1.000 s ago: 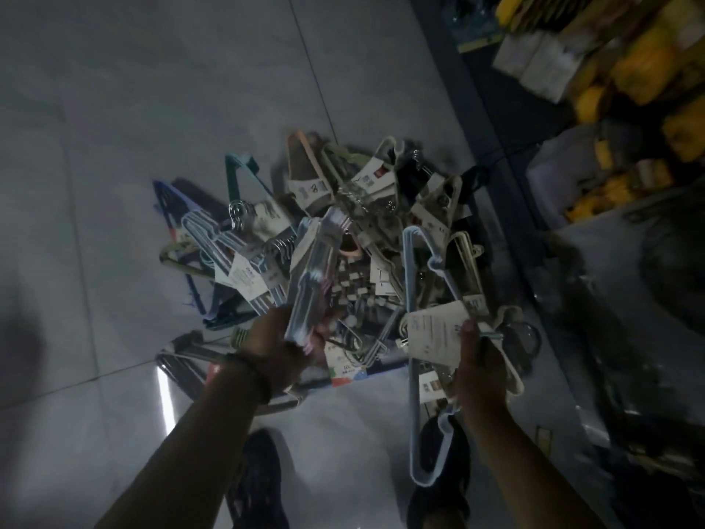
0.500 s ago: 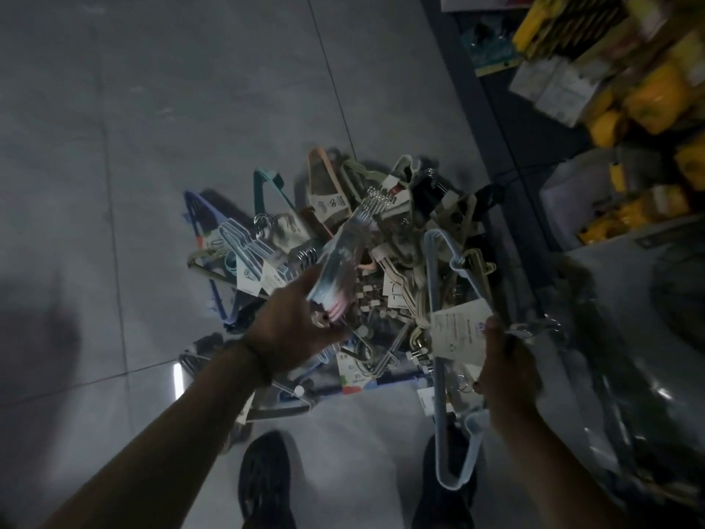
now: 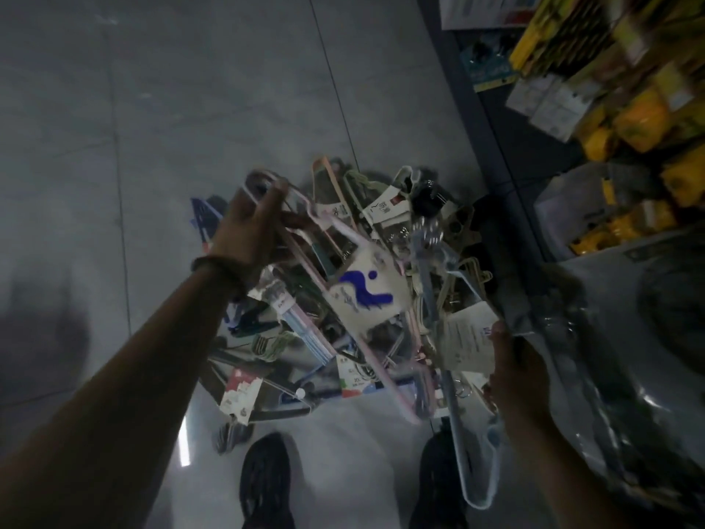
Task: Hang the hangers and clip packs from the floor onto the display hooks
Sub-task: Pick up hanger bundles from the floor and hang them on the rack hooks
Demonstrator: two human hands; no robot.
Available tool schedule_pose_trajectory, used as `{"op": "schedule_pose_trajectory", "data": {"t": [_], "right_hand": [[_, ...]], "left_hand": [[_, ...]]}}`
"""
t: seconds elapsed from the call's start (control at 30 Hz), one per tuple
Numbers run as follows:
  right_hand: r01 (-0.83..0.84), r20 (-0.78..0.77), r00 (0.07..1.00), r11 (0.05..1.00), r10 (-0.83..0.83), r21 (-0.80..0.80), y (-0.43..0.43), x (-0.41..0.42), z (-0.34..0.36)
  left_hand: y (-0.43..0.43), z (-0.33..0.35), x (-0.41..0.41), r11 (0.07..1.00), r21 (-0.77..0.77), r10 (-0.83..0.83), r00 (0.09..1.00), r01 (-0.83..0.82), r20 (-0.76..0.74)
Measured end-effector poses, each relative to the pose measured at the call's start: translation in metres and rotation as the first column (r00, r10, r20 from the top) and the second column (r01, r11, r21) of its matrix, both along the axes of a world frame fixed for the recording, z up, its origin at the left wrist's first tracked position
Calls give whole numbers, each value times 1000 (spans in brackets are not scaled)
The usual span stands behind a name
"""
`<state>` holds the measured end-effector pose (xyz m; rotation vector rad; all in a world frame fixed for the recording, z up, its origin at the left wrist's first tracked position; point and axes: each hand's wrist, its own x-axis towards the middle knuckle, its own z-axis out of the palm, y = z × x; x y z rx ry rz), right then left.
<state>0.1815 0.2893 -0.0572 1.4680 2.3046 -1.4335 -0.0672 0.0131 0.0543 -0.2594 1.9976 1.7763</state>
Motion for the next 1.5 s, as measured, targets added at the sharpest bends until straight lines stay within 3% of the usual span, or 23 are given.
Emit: {"op": "schedule_pose_trajectory", "data": {"t": [0.07,0.23,0.37,0.43,0.47,0.57,0.67,0.73,0.77,0.8,0.87,0.93,1.03,1.1,1.2,1.23,1.27,1.3,1.4,1.5], "right_hand": [[-30,-3,1000,999,30,26,2,1,5],[-98,115,989,993,91,63,2,13,-13],[-73,192,980,994,57,78,6,33,-42],[-57,263,965,990,22,126,8,46,-54],[-38,255,967,991,5,126,6,49,-57],[77,178,981,997,-75,-9,-2,49,-60],[121,123,988,969,-96,-215,-17,33,-49],[69,51,997,950,-56,-306,-32,22,-41],[27,-5,1000,939,-31,-344,-41,16,-36],[-21,-64,998,934,-2,-358,-49,12,-33],[-82,-134,990,934,37,-348,-64,3,-23],[-143,-180,980,924,82,-354,-76,-6,-11],[-204,-208,969,908,134,-366,-86,-19,6],[-107,-228,974,862,-11,-496,-91,-29,25],[-274,-322,945,696,65,-663,-87,-37,27],[-193,-237,971,588,1,-786,-90,-39,28],[-188,-247,969,634,-5,-750,-92,-42,24],[-210,-225,971,739,81,-640,-95,-40,22],[-138,-118,990,734,79,-665,-95,-37,12],[-91,3,993,793,116,-602,-98,-46,-7]], "left_hand": [[10,-28,1,996,-68,-43,994,49,97],[33,-109,18,998,-67,5,947,17,322],[33,-196,22,943,-326,40,946,71,322],[23,-247,28,841,-510,-22,953,181,302],[17,-252,28,801,-577,-11,968,159,251],[20,-237,52,774,-633,79,988,25,136],[19,-220,92,730,-673,28,980,116,199],[19,-203,119,807,-574,36,959,138,280],[23,-187,130,903,-405,41,909,144,415],[26,-174,138,979,-174,22,790,107,612],[24,-150,153,978,205,-194,488,30,851],[15,-130,163,940,341,-335,246,19,910],[5,-109,167,876,475,-465,120,-81,877],[1,-95,163,772,589,-547,222,-241,807],[-2,-87,155,733,478,-318,377,-484,870],[0,-90,154,764,461,-240,463,-452,853],[2,-90,152,809,447,-183,559,-381,808],[4,-92,150,823,448,-148,632,-348,761],[5,-105,148,800,529,-155,755,-282,638],[11,-136,155,876,448,-107,833,-180,543]]}}
